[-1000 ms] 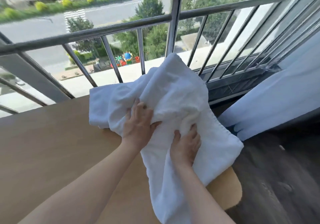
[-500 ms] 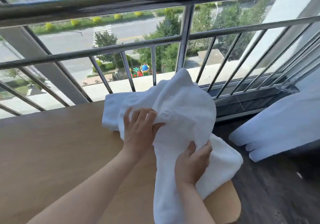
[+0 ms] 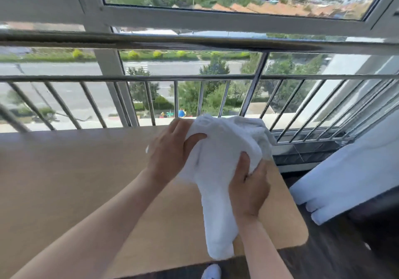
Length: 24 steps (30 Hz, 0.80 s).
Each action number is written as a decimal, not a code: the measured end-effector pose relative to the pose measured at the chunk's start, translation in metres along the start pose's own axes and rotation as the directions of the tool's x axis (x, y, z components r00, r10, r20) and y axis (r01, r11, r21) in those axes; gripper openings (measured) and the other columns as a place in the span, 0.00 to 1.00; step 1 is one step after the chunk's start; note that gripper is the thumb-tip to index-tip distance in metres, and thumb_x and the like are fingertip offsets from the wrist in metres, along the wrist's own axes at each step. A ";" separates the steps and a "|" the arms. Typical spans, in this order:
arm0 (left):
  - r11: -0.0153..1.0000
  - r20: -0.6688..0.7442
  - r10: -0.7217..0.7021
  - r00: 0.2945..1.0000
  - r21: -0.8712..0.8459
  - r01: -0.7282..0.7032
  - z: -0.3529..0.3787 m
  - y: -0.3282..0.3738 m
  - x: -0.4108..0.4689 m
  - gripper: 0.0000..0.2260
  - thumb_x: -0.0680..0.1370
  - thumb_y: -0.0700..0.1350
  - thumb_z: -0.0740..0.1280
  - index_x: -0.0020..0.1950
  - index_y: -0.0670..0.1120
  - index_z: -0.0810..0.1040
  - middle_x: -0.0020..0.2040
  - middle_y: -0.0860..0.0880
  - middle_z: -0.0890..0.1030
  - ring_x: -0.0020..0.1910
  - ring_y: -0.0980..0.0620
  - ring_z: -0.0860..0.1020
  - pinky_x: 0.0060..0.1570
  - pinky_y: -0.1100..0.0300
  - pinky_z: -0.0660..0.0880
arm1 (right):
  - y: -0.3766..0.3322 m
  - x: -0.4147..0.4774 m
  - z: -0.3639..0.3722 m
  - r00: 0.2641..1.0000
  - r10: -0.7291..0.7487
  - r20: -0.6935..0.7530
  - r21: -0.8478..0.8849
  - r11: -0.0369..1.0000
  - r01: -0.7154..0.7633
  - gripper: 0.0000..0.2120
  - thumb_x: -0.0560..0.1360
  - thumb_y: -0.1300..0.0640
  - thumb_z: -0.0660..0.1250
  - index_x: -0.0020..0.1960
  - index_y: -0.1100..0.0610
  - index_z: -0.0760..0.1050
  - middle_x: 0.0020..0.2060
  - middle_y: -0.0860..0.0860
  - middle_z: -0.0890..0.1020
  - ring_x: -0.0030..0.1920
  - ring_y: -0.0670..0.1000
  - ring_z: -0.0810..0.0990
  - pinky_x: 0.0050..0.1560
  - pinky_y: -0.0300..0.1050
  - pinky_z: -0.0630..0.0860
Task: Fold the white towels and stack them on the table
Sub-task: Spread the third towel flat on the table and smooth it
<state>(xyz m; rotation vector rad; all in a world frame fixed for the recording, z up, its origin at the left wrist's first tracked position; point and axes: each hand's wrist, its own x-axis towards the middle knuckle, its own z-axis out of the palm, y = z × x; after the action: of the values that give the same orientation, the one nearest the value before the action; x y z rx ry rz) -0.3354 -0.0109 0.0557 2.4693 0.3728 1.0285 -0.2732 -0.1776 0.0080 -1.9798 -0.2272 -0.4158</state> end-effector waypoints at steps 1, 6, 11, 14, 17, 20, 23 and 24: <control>1.000 -0.001 -0.007 1.000 0.006 0.007 -0.019 -0.009 -0.012 0.19 0.79 0.65 0.57 0.56 0.51 0.73 0.48 0.46 0.80 0.42 0.39 0.81 0.38 0.48 0.77 | -0.009 -0.014 0.003 0.999 -0.016 0.028 -0.013 1.000 0.016 0.25 0.77 0.33 0.51 0.52 0.56 0.68 0.37 0.50 0.76 0.39 0.62 0.80 0.38 0.47 0.68; 0.988 -0.089 -0.047 0.995 0.144 0.059 -0.106 -0.061 -0.084 0.23 0.80 0.67 0.54 0.53 0.49 0.74 0.45 0.48 0.81 0.39 0.39 0.81 0.35 0.52 0.74 | -0.050 -0.086 0.032 0.971 -0.143 0.194 -0.016 0.989 0.149 0.25 0.79 0.38 0.55 0.51 0.61 0.72 0.44 0.61 0.83 0.44 0.66 0.81 0.40 0.49 0.67; 0.937 -0.195 -0.161 0.967 0.278 0.212 -0.186 -0.110 -0.143 0.22 0.80 0.65 0.56 0.52 0.48 0.76 0.45 0.49 0.82 0.38 0.40 0.81 0.33 0.55 0.70 | -0.094 -0.156 0.077 0.903 -0.253 0.347 0.045 0.966 0.253 0.28 0.77 0.34 0.50 0.50 0.59 0.70 0.39 0.60 0.82 0.42 0.67 0.81 0.39 0.50 0.67; 0.902 -0.252 -0.198 0.947 0.331 0.277 -0.226 -0.136 -0.164 0.22 0.80 0.63 0.57 0.54 0.47 0.78 0.48 0.49 0.83 0.38 0.41 0.82 0.36 0.56 0.68 | -0.119 -0.183 0.109 0.877 -0.267 0.400 0.066 0.963 0.263 0.26 0.78 0.36 0.52 0.53 0.59 0.72 0.37 0.58 0.81 0.42 0.66 0.80 0.41 0.49 0.65; 0.870 -0.313 -0.227 0.922 0.361 0.336 -0.260 -0.162 -0.175 0.21 0.79 0.62 0.60 0.53 0.45 0.79 0.48 0.49 0.83 0.39 0.41 0.82 0.37 0.58 0.66 | -0.141 -0.207 0.146 0.837 -0.255 0.485 0.058 0.964 0.260 0.25 0.79 0.34 0.50 0.50 0.55 0.69 0.30 0.45 0.71 0.41 0.65 0.79 0.41 0.48 0.63; 0.839 -0.339 -0.248 0.907 0.393 0.376 -0.285 -0.188 -0.179 0.22 0.79 0.61 0.61 0.53 0.44 0.80 0.47 0.49 0.83 0.39 0.41 0.82 0.35 0.57 0.69 | -0.158 -0.225 0.185 0.795 -0.270 0.542 0.068 0.958 0.279 0.21 0.80 0.35 0.52 0.49 0.53 0.66 0.28 0.42 0.67 0.40 0.65 0.79 0.41 0.49 0.63; 0.801 -0.351 -0.169 0.921 0.496 0.336 -0.307 -0.226 -0.175 0.20 0.79 0.59 0.63 0.51 0.42 0.82 0.43 0.48 0.83 0.35 0.41 0.82 0.29 0.56 0.72 | -0.173 -0.241 0.230 0.794 -0.284 0.537 0.066 0.953 0.296 0.24 0.80 0.35 0.53 0.54 0.56 0.70 0.28 0.43 0.67 0.39 0.64 0.79 0.41 0.48 0.62; 0.786 -0.343 -0.114 0.933 0.543 0.295 -0.313 -0.241 -0.174 0.20 0.79 0.58 0.64 0.50 0.41 0.82 0.42 0.47 0.83 0.33 0.42 0.81 0.27 0.57 0.72 | -0.176 -0.246 0.246 0.799 -0.284 0.531 0.058 0.952 0.300 0.24 0.80 0.35 0.54 0.55 0.56 0.70 0.28 0.45 0.69 0.39 0.63 0.79 0.41 0.48 0.60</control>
<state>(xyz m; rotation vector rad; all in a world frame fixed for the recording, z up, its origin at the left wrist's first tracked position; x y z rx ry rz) -0.6996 0.2193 0.0289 2.6960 1.2012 1.3403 -0.5137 0.1263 -0.0351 -2.0582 -0.8982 -0.0432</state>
